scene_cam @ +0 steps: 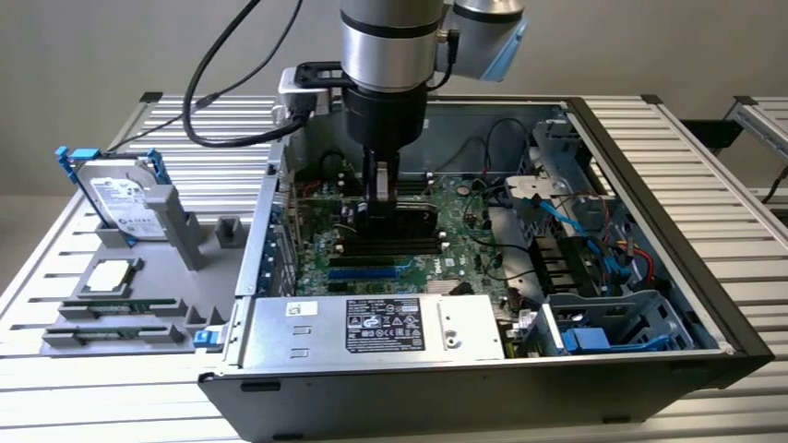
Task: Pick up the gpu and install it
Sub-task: 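Insert the gpu into the slot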
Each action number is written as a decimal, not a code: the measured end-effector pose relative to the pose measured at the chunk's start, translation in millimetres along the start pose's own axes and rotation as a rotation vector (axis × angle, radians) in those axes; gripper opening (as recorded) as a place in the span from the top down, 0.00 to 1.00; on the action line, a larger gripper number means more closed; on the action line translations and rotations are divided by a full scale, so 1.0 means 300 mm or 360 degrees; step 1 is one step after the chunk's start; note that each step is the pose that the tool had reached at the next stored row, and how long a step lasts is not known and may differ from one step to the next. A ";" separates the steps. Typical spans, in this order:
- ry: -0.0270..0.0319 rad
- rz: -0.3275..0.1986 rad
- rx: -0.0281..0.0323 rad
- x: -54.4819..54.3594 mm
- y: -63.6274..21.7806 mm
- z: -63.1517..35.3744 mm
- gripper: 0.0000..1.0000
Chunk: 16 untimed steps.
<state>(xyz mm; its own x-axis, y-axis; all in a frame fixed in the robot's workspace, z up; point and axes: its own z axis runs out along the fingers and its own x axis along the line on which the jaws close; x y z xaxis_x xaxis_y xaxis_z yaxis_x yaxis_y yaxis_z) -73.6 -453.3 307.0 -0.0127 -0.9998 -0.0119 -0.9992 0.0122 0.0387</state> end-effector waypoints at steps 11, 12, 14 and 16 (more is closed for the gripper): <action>0.00026 0.0013 0.00002 0.004 0.004 0.033 0.73; 0.00032 0.0014 0.00002 0.004 0.004 0.036 0.73; 0.00044 0.0017 0.00002 0.004 0.005 0.044 0.73; 0.00052 0.0019 0.00002 0.005 0.007 0.050 0.73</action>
<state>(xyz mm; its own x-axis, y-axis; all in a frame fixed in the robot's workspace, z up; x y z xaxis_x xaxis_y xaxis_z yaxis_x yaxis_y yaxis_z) -76.3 -454.5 292.1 -0.0244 -0.9997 -0.0082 -0.9990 0.0241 0.0386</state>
